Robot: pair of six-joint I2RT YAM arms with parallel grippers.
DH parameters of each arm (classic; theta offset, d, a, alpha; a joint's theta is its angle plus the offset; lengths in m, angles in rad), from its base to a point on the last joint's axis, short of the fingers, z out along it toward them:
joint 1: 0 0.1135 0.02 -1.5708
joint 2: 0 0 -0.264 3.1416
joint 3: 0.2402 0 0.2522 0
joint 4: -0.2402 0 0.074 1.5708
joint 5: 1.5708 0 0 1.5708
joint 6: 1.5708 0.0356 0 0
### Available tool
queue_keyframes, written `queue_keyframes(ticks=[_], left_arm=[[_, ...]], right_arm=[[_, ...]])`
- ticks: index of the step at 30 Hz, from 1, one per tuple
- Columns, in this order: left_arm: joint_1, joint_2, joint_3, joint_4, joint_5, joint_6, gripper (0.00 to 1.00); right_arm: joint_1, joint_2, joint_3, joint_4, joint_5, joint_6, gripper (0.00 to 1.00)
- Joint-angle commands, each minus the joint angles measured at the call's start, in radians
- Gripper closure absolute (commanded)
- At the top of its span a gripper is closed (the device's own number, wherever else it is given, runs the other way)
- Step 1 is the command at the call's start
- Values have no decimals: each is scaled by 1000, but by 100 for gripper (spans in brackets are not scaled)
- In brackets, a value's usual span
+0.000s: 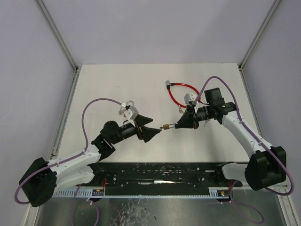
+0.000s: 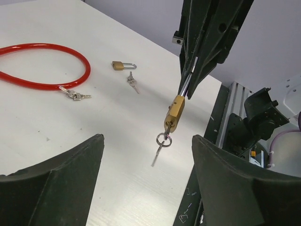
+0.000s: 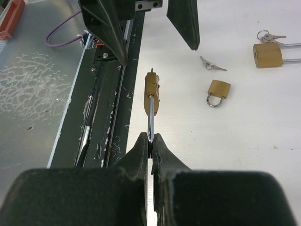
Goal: Lock with the key
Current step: Lock the lock.
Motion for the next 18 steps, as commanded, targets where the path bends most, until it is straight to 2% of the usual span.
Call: queue_keyframes(ticks=[1, 5, 13, 18], left_arm=[[6, -73, -39, -26, -73, -4, 26], [6, -42, -18, -28, -32, -12, 33], [6, 85, 73, -5, 105, -67, 55], [8, 100, 76, 4, 128, -86, 57]], right_arm=[[-8, 18, 63, -62, -48, -63, 100], [-8, 33, 69, -80, -50, -76, 100], [-8, 40, 63, -80, -54, -78, 100], [-8, 41, 64, -81, -53, -81, 100]])
